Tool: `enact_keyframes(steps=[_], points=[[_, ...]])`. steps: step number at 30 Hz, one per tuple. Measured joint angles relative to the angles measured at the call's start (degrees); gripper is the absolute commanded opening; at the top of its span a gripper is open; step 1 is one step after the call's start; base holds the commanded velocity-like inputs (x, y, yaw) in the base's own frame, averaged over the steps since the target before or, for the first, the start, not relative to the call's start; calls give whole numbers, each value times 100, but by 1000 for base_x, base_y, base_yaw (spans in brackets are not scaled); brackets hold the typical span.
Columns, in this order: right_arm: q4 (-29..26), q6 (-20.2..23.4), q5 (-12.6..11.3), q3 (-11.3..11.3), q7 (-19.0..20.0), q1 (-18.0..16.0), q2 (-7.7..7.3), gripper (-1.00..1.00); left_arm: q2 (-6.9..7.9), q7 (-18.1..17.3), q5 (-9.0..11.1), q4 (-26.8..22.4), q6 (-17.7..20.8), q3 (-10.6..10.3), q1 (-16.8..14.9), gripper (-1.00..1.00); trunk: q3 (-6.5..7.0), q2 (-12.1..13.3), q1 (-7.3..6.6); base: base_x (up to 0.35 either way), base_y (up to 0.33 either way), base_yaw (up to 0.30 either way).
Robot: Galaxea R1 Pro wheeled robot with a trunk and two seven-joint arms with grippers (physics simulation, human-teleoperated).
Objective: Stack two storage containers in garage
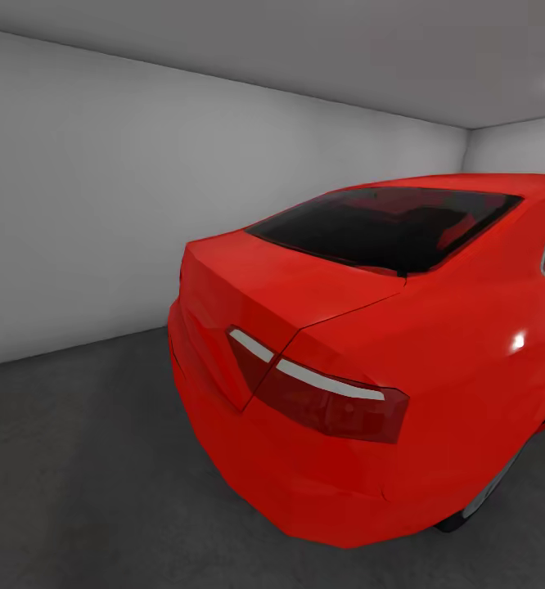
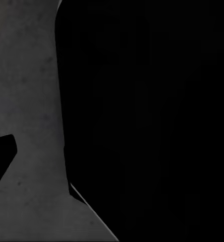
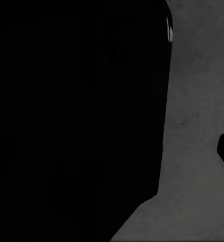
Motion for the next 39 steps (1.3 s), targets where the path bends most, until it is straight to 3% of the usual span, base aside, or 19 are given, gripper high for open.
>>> enact_keyframes(steps=[4, 15, 22, 39], points=[[9, 17, 41, 15, 7, -6, -42, 100, -70, -55, 20, -40, 1, 24, -9, 100, 1, 0, 0, 0, 0, 0], [0, -205, -10, -31, -55, -8, -49, 100, -79, -53, 32, -235, -265, 40, -9, 100, 2, 1, 0, 0, 0, -39], [0, -420, -28, -40, -63, -8, -45, 100, -73, -55, 29, -238, -273, 27, -9, 100, 2, 1, 0, 0, 0, -237], [4, -472, -45, -51, -54, -4, -75, 100, -70, -56, 16, -238, -273, 24, -9, 100, 1, 1, 0, 0, 0, -294]])
